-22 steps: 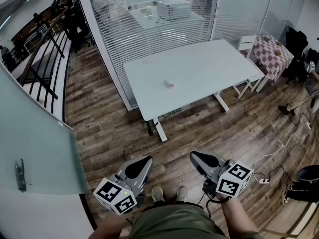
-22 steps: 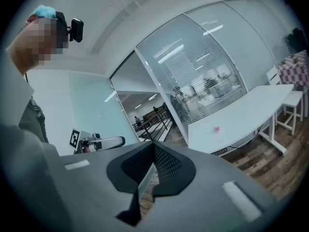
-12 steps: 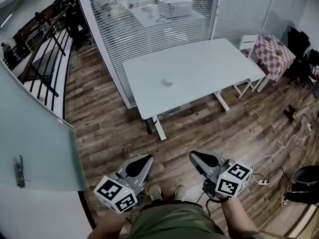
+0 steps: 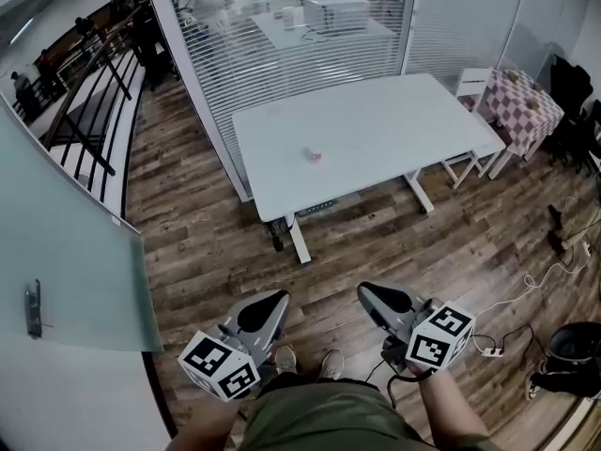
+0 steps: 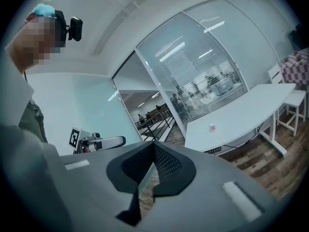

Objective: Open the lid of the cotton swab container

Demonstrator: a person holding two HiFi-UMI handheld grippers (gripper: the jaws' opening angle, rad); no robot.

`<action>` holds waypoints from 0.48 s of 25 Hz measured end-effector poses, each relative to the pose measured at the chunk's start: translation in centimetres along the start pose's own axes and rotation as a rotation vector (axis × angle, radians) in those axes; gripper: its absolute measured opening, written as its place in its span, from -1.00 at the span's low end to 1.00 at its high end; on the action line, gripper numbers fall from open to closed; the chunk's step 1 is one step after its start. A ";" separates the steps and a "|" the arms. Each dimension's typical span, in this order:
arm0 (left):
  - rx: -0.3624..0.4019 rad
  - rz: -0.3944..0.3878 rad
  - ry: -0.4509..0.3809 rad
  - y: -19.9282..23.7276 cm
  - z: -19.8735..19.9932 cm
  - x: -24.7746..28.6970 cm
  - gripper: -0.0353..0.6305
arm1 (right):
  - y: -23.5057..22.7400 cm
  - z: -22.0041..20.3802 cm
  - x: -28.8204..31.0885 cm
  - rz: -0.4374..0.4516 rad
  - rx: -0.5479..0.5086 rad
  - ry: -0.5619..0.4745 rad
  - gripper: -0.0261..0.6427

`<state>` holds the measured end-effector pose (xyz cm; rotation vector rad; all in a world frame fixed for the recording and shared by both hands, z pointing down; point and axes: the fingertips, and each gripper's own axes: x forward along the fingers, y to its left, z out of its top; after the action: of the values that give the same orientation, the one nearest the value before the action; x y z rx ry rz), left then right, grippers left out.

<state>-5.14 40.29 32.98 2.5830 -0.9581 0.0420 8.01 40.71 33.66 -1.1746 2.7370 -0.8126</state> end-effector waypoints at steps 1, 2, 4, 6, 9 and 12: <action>-0.001 0.004 -0.001 -0.1 -0.1 0.1 -0.87 | -0.1 0.0 -0.1 0.004 0.002 0.001 -0.89; -0.003 0.007 -0.003 -0.1 -0.2 0.3 -0.87 | -0.3 0.0 -0.2 0.007 0.003 0.001 -0.89; -0.008 0.014 -0.008 -0.1 -0.4 0.6 -0.87 | -0.6 0.0 -0.3 0.010 0.001 0.003 -0.89; -0.009 0.024 -0.009 -0.1 -0.5 0.9 -0.87 | -1.1 0.0 -0.5 0.012 0.000 0.005 -0.89; -0.011 0.030 -0.011 -0.1 -0.6 1.3 -0.87 | -1.6 -0.1 -0.7 0.010 0.001 0.005 -0.89; -0.010 0.031 -0.014 -0.1 -0.6 1.4 -0.87 | -1.9 0.0 -0.7 0.008 0.001 0.003 -0.89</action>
<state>-3.90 39.71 33.74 2.5623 -1.0009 0.0279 9.77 40.12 34.44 -1.1623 2.7419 -0.8153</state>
